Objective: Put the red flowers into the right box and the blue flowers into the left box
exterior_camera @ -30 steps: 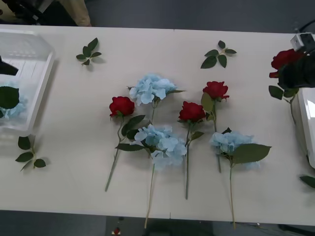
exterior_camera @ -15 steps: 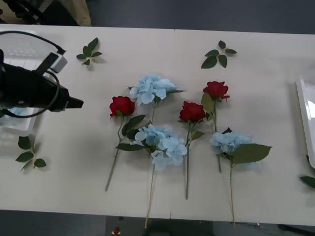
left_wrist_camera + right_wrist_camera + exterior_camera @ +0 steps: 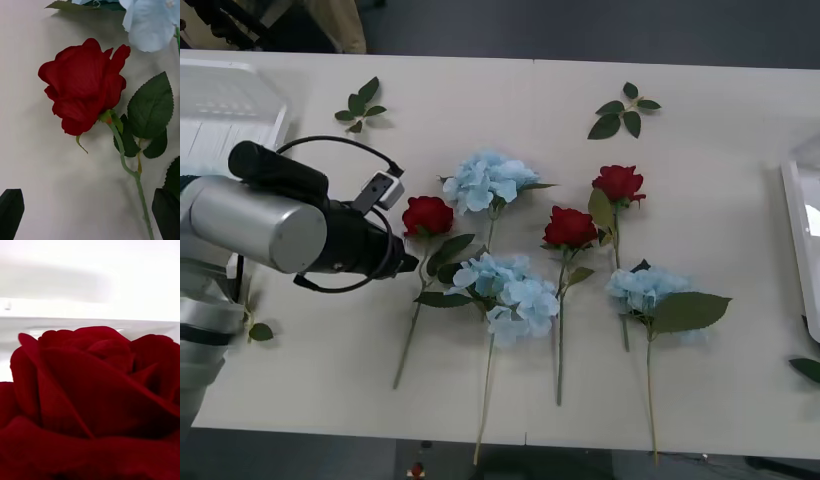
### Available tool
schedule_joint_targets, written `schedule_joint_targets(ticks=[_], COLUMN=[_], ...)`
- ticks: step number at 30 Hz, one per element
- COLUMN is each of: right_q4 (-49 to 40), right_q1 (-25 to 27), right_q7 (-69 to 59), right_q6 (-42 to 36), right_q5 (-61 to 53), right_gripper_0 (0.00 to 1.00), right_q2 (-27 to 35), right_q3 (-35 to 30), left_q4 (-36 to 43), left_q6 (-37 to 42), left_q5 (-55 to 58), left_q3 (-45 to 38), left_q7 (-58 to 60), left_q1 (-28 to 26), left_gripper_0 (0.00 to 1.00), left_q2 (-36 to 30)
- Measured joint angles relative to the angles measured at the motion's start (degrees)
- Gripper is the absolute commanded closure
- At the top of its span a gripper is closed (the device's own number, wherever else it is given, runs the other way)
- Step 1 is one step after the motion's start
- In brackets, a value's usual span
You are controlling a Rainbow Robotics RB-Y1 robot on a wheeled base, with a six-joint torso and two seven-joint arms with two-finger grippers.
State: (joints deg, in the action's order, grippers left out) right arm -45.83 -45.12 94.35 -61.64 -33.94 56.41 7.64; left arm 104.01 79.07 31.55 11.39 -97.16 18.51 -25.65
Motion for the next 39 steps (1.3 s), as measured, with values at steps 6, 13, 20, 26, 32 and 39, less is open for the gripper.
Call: schedule_joint_targets(ticks=[6,13,20,26,32,39], right_q4=[4.36,5.27,5.27,5.27,4.76,-4.17], right_q1=[0.0,0.0,0.0,0.0,0.0,0.26], right_q7=[0.0,-0.01,0.0,0.0,2.58,8.64], right_q6=[5.22,5.87,5.87,5.87,2.96,-8.18], right_q5=[-0.05,-0.37,-0.51,-3.6,-7.38,-13.05], right_gripper_0=[1.0,0.62,0.18,0.12,0.05,0.04], right_q2=[0.0,0.0,0.0,0.0,0.0,0.0], right_q3=[2.82,2.7,2.56,2.56,2.56,2.56], left_q4=[-1.2,-8.76,-13.9,-17.03,-18.94,-19.73], left_q6=[-0.77,-4.06,-5.66,-7.31,-8.63,-8.63], left_q5=[-0.96,-0.95,-0.95,-0.94,-0.28,-0.12], left_q3=[3.82,7.36,8.11,11.63,14.15,14.28], left_q7=[2.01,6.69,6.69,6.69,6.69,6.69], left_q1=[1.65,5.92,7.93,9.59,9.8,10.27], left_gripper_0=[0.0,0.0,0.0,0.03,0.31,1.0], left_q2=[-0.01,0.01,0.07,0.07,0.08,0.29])
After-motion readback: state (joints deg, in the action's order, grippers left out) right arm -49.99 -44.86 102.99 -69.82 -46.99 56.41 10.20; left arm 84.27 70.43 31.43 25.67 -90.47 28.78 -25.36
